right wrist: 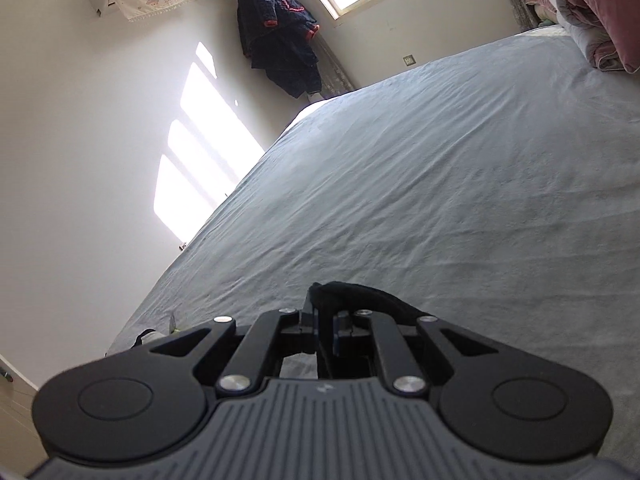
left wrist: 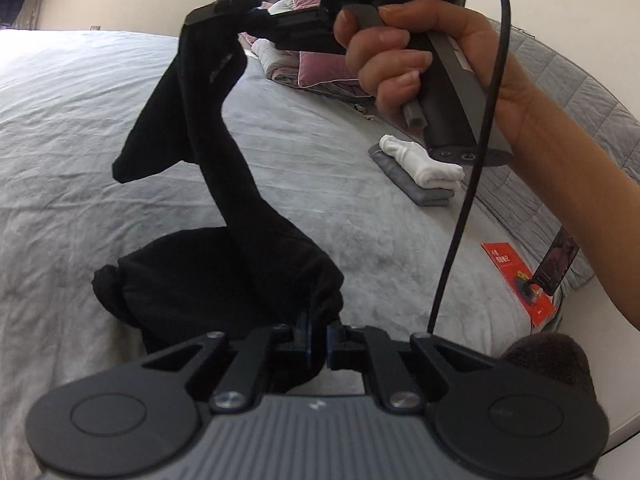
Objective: Fold clothes
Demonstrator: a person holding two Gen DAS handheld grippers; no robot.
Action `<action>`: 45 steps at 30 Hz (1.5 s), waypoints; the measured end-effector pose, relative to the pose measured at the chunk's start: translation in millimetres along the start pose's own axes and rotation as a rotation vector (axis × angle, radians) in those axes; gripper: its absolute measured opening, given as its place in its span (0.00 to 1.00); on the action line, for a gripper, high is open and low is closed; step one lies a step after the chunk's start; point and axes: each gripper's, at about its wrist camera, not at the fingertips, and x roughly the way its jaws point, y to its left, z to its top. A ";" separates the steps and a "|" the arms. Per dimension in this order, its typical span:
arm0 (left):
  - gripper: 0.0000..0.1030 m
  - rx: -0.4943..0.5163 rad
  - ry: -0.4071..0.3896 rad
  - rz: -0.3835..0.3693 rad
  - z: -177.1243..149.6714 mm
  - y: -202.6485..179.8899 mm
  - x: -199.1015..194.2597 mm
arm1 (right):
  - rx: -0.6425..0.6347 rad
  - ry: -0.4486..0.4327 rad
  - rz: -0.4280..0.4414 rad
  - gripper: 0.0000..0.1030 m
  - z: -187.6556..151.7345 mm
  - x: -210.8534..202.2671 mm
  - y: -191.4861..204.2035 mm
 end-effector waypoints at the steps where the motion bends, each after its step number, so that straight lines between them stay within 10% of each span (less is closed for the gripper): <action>1: 0.06 -0.009 -0.001 0.003 -6.1 -3.8 -2.1 | -0.019 0.033 0.026 0.09 -6.3 6.6 8.1; 8: 0.06 -0.073 0.007 0.017 -48.4 -17.6 -11.3 | -0.170 0.269 0.163 0.09 -62.5 50.5 64.8; 14: 0.07 -0.120 0.038 0.060 -63.6 -3.2 -9.4 | -0.236 0.405 0.101 0.12 -110.7 70.0 81.6; 18: 0.31 -0.155 0.018 0.062 -58.4 12.2 -24.5 | -0.245 0.456 0.058 0.16 -118.8 70.8 78.1; 22: 0.45 -0.154 -0.025 0.086 -47.2 29.2 -47.2 | -0.249 0.391 0.040 0.61 -107.1 51.9 68.0; 32: 0.47 -0.296 -0.113 0.297 -19.1 102.7 -75.0 | -0.128 0.255 -0.109 0.61 -82.2 -2.4 -3.7; 45: 0.45 -0.364 -0.007 0.424 1.4 164.5 -26.7 | 0.027 0.284 -0.259 0.51 -113.0 -14.3 -65.2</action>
